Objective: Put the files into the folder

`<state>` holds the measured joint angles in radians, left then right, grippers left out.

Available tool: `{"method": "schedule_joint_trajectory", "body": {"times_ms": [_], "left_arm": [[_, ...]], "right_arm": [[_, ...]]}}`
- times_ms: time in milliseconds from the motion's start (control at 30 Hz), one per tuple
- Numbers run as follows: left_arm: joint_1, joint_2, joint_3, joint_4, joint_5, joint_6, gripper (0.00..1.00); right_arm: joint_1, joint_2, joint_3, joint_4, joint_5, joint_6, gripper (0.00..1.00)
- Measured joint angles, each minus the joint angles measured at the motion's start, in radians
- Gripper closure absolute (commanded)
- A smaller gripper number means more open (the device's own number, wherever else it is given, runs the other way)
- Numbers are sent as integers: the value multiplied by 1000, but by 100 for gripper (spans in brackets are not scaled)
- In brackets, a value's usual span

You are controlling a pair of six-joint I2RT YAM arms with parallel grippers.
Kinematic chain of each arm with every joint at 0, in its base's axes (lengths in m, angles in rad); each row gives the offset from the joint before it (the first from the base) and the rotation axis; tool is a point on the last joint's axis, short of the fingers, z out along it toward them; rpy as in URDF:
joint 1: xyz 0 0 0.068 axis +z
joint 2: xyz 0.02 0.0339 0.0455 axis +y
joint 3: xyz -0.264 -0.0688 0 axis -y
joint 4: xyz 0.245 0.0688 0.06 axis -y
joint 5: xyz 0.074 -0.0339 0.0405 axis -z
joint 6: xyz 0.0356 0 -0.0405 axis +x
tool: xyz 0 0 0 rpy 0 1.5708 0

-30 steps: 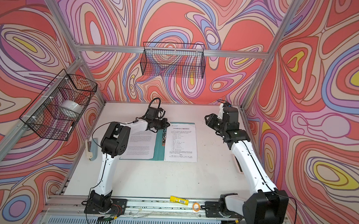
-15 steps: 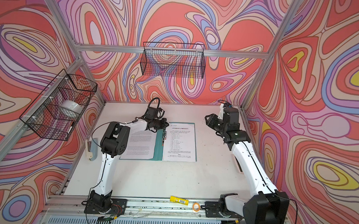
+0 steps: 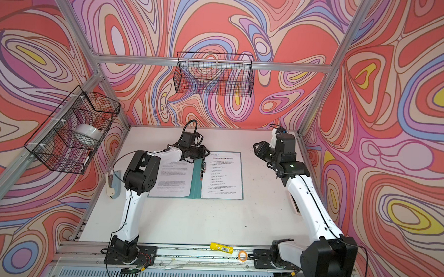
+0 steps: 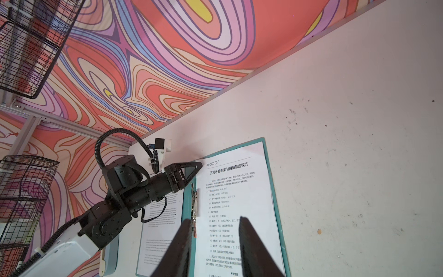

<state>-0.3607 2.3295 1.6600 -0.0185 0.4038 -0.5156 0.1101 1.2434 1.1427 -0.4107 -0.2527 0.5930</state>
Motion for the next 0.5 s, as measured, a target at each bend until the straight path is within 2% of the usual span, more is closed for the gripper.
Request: {"method": "schedule_joint_trajectory", "body": {"times_ms": [500], "left_arm": [[31, -19, 18, -61, -99, 42, 60]], "right_arm": [[0, -13, -8, 0, 0, -2, 64]]}}
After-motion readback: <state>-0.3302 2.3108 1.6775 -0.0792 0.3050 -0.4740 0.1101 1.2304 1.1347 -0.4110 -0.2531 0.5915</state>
